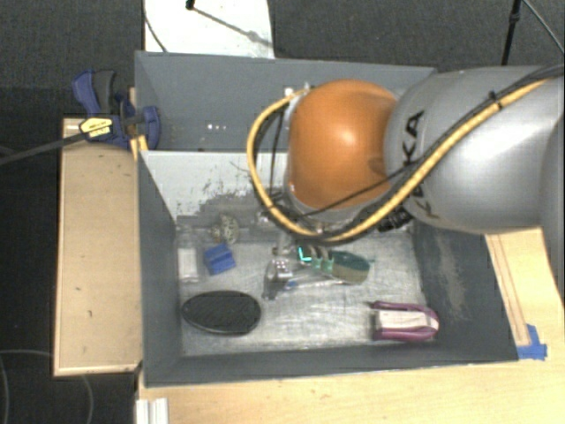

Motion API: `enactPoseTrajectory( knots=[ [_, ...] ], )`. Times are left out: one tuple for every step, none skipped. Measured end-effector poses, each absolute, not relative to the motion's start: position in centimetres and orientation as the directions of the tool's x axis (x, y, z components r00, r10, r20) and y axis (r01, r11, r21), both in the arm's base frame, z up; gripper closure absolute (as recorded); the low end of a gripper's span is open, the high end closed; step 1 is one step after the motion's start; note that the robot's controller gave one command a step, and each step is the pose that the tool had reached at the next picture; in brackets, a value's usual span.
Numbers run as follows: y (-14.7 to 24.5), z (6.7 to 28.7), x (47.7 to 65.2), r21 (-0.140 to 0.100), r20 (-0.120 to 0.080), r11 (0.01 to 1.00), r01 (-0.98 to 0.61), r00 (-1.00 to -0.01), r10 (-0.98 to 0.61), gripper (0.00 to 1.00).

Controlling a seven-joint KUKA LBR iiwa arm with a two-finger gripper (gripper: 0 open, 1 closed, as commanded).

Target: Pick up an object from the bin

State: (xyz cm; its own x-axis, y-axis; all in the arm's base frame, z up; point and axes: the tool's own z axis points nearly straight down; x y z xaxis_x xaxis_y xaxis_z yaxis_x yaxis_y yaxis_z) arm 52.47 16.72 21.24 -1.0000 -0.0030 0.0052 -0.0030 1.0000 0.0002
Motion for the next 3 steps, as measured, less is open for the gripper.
enactPoseTrajectory(
  knots=[
    [6.4,7.1,53.7,0.001,-0.008,0.971,-0.239,-0.971,-0.239,0.0],
    [6.6,7.4,53.9,0.001,-0.013,0.972,-0.236,-0.972,-0.235,1.0],
    [6.3,24.2,53.6,-0.004,-0.009,0.836,-0.549,-0.835,-0.549,1.0]
  ],
)
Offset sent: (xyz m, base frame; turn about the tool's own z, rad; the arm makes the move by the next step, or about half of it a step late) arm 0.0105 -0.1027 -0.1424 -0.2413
